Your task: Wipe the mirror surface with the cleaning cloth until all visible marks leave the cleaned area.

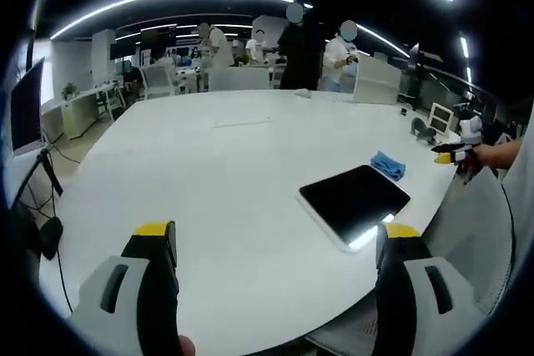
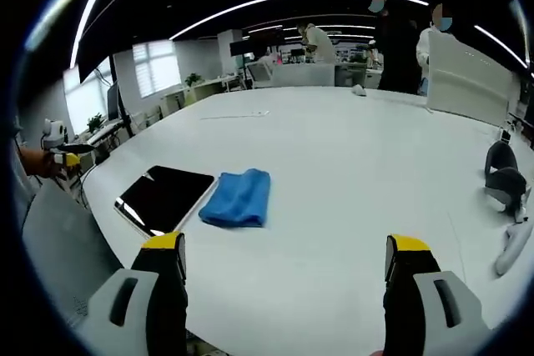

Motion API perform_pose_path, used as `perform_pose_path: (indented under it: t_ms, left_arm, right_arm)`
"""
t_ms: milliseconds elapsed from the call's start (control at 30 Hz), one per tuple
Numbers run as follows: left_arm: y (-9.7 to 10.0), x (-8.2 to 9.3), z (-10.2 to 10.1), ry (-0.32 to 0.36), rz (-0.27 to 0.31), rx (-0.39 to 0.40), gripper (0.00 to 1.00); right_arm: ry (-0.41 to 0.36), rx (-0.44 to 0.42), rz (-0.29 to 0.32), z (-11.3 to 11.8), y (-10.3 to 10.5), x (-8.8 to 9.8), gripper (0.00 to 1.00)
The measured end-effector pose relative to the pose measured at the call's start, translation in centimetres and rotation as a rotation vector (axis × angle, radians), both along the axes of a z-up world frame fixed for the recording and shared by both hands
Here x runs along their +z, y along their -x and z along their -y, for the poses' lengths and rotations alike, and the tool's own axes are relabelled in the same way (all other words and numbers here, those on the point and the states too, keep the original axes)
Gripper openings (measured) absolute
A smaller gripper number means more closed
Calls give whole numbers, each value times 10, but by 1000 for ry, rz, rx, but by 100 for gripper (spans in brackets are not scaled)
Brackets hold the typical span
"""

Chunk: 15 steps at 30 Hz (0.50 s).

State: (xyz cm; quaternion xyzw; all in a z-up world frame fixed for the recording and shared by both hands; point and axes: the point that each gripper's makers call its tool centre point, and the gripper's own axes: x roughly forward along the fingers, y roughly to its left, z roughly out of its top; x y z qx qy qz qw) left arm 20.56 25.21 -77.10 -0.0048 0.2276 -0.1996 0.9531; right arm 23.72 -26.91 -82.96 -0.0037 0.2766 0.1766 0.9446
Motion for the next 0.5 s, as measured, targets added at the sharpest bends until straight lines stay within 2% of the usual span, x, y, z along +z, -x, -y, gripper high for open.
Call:
perform_pose_path:
  t_ms: [100,500]
  left_arm:
    - [2,2,3,6,6,-8,99]
    - [1,18,6,7,28,-16,99]
  right_arm:
    - [-4,1,-4,-3,3,-1,98]
    - [-39,-6,48,-10,0,23,98]
